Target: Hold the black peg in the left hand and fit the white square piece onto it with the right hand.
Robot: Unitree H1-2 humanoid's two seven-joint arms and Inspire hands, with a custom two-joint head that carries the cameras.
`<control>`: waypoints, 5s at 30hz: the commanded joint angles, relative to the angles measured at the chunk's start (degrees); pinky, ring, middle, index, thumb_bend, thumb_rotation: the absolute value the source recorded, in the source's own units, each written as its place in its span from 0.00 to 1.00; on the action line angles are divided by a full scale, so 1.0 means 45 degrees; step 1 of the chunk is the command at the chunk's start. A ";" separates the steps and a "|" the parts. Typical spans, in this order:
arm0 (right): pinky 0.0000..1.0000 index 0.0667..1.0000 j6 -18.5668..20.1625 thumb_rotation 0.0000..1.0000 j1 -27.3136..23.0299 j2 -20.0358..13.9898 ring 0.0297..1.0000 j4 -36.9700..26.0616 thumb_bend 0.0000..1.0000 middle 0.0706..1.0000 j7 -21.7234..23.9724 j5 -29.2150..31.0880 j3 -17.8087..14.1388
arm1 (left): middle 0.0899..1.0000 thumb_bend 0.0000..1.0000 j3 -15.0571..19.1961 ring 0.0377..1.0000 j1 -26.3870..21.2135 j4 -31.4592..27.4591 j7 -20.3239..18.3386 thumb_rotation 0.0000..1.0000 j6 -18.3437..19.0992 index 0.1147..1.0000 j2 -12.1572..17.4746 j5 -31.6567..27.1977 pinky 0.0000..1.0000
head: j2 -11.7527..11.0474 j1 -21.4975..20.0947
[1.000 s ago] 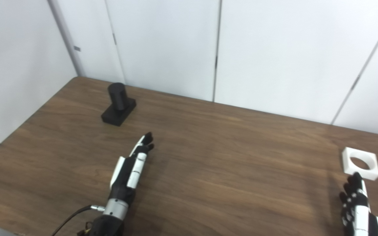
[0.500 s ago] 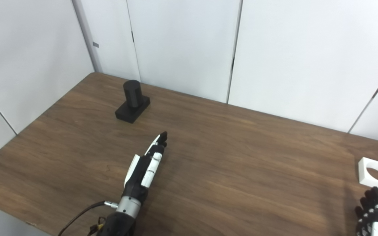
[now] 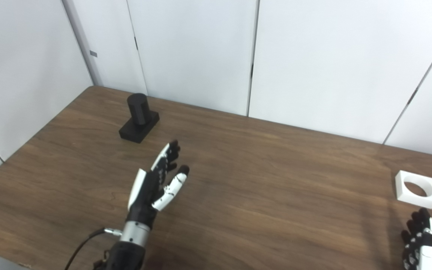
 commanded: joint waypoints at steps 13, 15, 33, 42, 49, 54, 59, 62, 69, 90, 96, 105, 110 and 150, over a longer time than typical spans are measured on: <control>1.00 1.00 0.0088 1.00 0.0375 0.0320 1.00 -0.0313 0.47 1.00 -0.0218 -0.0069 0.0110 | 0.92 0.80 0.1426 0.94 -0.2264 -0.1335 -0.0178 0.51 0.3202 0.92 0.1983 0.3396 0.95 | 0.0070 0.0064; 1.00 1.00 0.0069 1.00 0.0398 0.0332 1.00 -0.0350 0.45 1.00 -0.0236 -0.0137 0.0168 | 0.94 0.81 0.1528 0.96 -0.2580 -0.1210 -0.0122 0.50 0.3795 0.92 0.2195 0.4070 0.94 | 0.0079 0.0033; 1.00 1.00 0.0057 1.00 0.0560 0.0241 1.00 -0.0514 0.47 1.00 -0.0231 0.0056 0.0309 | 0.91 1.00 0.0878 0.96 -0.5155 0.3566 0.0617 0.56 0.4968 0.80 0.4633 0.7588 1.00 | 0.0277 0.0080; 1.00 1.00 0.0087 1.00 0.0590 0.0333 1.00 -0.0631 0.43 1.00 -0.0331 0.0176 0.0288 | 0.92 1.00 0.1045 0.96 -0.5943 0.5099 0.0317 0.62 0.5089 0.80 0.4453 0.8372 1.00 | 0.0330 0.0068; 1.00 1.00 0.0030 1.00 0.0585 0.0286 1.00 -0.0594 0.45 1.00 -0.0279 0.0216 0.0298 | 0.93 1.00 0.1206 0.97 -0.6376 0.6127 -0.0241 0.62 0.5090 0.82 0.4208 0.8943 1.00 | 0.0342 0.0070; 1.00 1.00 0.0087 1.00 0.0627 0.0264 1.00 -0.0702 0.45 1.00 -0.0333 0.0090 0.0318 | 0.91 1.00 0.1191 0.95 -0.6626 0.6756 -0.0185 0.64 0.5090 0.81 0.4154 0.9307 1.00 | 0.0380 0.0093; 1.00 1.00 0.0063 1.00 0.0594 0.0224 1.00 -0.0645 0.46 1.00 -0.0288 0.0144 0.0322 | 0.89 1.00 0.1086 0.94 -0.6892 0.7510 0.0120 0.65 0.5089 0.81 0.4192 0.9479 1.00 | 0.0393 0.0093; 1.00 1.00 0.0076 0.99 0.0604 0.0213 1.00 -0.0645 0.46 1.00 -0.0274 0.0144 0.0335 | 0.90 1.00 0.1032 0.94 -0.7002 0.7836 0.0147 0.66 0.5089 0.81 0.4196 0.9477 1.00 | 0.0400 0.0075; 1.00 1.00 0.0049 0.98 0.0643 0.0201 1.00 -0.0682 0.46 1.00 -0.0293 0.0096 0.0342 | 0.91 1.00 0.1277 0.94 -0.7341 0.8580 0.0149 0.67 0.5088 0.82 0.3972 0.9549 1.00 | 0.0439 0.0026; 1.00 1.00 0.0191 0.92 0.0658 -0.0022 1.00 -0.0800 0.48 0.98 -0.0166 0.0004 0.0433 | 0.93 1.00 0.1508 0.96 -0.8014 1.0212 0.0462 0.66 0.5088 0.85 0.3813 1.0528 1.00 | 0.0547 -0.0020; 1.00 1.00 0.0147 0.91 0.0666 -0.0048 1.00 -0.0773 0.50 0.98 -0.0131 0.0040 0.0441 | 0.93 1.00 0.2156 0.95 -0.8309 1.0493 -0.0133 0.68 0.5092 0.85 0.3362 1.1508 1.00 | 0.0586 -0.0015; 1.00 1.00 0.0204 0.92 0.0706 0.0002 1.00 -0.0921 0.49 0.97 -0.0205 0.0021 0.0458 | 0.89 1.00 0.2639 0.92 -0.8450 1.0494 -0.0658 0.62 0.5091 0.80 0.3008 1.2348 0.95 | 0.0652 -0.0082; 1.00 1.00 0.0184 0.92 0.0707 0.0020 1.00 -0.0943 0.50 0.97 -0.0267 -0.0151 0.0484 | 0.88 0.99 0.2669 0.91 -0.8492 1.0586 -0.0593 0.61 0.5091 0.79 0.3005 1.2324 0.95 | 0.0656 -0.0106; 1.00 1.00 -0.0194 0.91 0.0641 -0.0106 1.00 -0.0394 0.47 0.97 -0.0059 0.0157 0.0464 | 0.73 0.53 0.1071 0.82 -0.8057 1.0894 0.1741 0.07 0.5017 0.42 0.3840 0.8521 0.81 | 0.0708 -0.0187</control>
